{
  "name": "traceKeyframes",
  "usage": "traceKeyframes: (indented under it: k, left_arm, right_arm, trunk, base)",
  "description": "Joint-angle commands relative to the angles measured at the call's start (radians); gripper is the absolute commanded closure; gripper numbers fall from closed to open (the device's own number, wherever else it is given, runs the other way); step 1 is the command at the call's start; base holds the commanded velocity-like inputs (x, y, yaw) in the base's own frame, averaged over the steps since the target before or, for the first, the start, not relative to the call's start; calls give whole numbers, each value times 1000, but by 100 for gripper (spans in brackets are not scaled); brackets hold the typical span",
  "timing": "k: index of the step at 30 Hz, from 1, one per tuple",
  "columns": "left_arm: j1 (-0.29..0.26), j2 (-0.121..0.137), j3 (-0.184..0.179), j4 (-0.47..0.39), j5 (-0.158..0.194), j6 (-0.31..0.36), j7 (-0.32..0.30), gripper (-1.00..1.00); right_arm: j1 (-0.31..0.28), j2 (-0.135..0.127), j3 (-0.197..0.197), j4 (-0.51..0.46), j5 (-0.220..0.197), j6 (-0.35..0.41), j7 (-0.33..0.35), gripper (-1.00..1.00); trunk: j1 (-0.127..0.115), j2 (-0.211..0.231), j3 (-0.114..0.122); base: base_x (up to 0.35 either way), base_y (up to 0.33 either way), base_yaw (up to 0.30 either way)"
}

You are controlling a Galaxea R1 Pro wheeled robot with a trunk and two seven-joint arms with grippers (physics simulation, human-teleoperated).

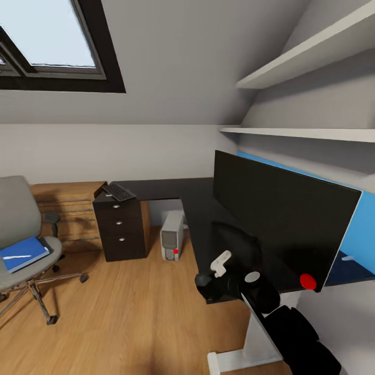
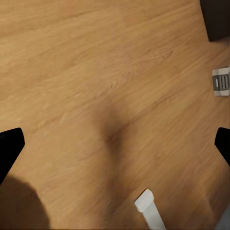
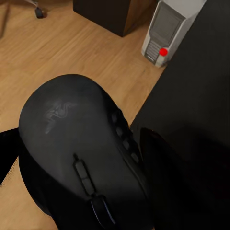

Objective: In the bedroom, organize the workspace by keeping the computer under the desk, ensuring the monitor is on the desk, placing the keyboard on the desk next to the monitor, placing the mouse on the desk next to the keyboard, moving the folder from the swivel chair onto the desk next to the mouse, stacking the notebook on top of the folder with the pen on top of the notebook, and positioning the swivel chair next to the desk.

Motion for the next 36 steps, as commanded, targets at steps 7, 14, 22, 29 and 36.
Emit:
traceKeyframes:
  k: [7, 14, 22, 29, 36]
  left_arm:
    - [-6, -1, 0, 0, 11, 4, 8, -100]
    - [-7, -1, 0, 0, 11, 4, 8, -100]
    - [-7, -1, -1, 0, 10, 4, 8, -100]
    - [-7, -2, -2, 0, -32, 5, 7, -100]
    - [-7, -2, -2, 0, -39, 5, 6, -100]
  right_arm:
    - [-1, 0, 0, -1, 7, 5, 5, 100]
    - [-1, 0, 0, -1, 7, 5, 5, 100]
    - [-1, 0, -1, -1, 7, 5, 5, 100]
    - [-1, 0, -13, -1, 6, 6, 5, 100]
    - [-2, 0, -36, -2, 4, 7, 5, 100]
  trunk:
    - [0, -1, -1]
    - [0, -1, -1]
    - [0, -1, -1]
    - [0, -1, -1]
    - [0, -1, -1]
  base:
    - [179, 287, 1]
    - [179, 287, 0]
    - [199, 273, 0]
    - [271, 188, 0]
    - [287, 196, 0]
